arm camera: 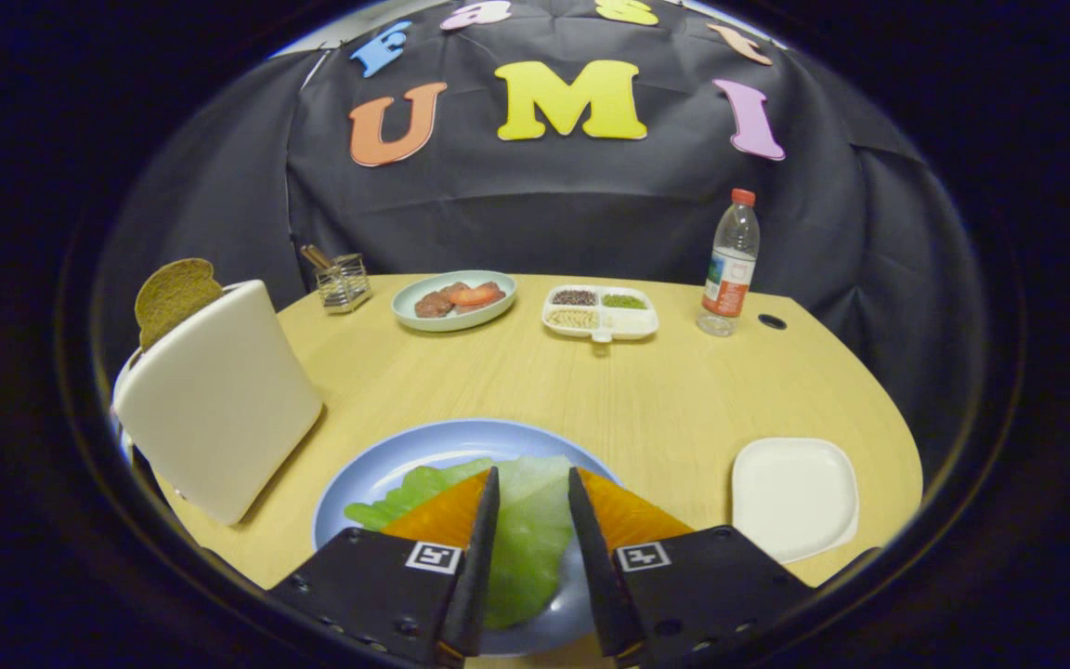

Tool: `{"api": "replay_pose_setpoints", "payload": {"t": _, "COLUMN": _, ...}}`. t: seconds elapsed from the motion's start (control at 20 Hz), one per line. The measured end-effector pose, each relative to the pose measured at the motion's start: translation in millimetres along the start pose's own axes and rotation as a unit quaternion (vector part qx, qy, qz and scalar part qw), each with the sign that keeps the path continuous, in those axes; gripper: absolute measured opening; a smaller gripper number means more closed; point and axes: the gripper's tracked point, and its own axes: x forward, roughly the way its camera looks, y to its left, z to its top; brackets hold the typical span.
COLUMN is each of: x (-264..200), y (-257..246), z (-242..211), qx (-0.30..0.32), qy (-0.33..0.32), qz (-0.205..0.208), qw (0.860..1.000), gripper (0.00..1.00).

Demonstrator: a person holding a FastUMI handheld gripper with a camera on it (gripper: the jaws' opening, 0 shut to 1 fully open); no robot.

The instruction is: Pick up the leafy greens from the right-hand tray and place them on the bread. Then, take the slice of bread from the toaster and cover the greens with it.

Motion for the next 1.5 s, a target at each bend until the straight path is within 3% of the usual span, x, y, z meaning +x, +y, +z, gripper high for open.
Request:
{"api": "replay_pose_setpoints", "payload": {"t": 0.2, "x": -34, "y": 3, "z": 27, "qx": 0.006, "qy": -0.034, "qz": -0.006, "qw": 0.999, "gripper": 0.90}}
{"api": "replay_pose_setpoints", "payload": {"t": 0.3, "x": -53, "y": 10, "z": 49, "qx": -0.006, "qy": -0.054, "qz": -0.010, "qw": 0.998, "gripper": 0.94}}
{"api": "replay_pose_setpoints", "payload": {"t": 0.65, "x": -123, "y": 75, "z": 143, "qx": -0.029, "qy": -0.140, "qz": 0.010, "qw": 0.990, "gripper": 0.95}}
{"api": "replay_pose_setpoints", "payload": {"t": 0.9, "x": -143, "y": 142, "z": 174, "qx": -0.007, "qy": -0.174, "qz": 0.024, "qw": 0.984, "gripper": 0.95}}
{"api": "replay_pose_setpoints", "payload": {"t": 1.1, "x": -132, "y": 199, "z": 175, "qx": 0.025, "qy": -0.157, "qz": 0.053, "qw": 0.986, "gripper": 0.94}}
{"api": "replay_pose_setpoints", "payload": {"t": 1.5, "x": -62, "y": 255, "z": 130, "qx": 0.011, "qy": -0.078, "qz": 0.038, "qw": 0.996, "gripper": 0.95}}
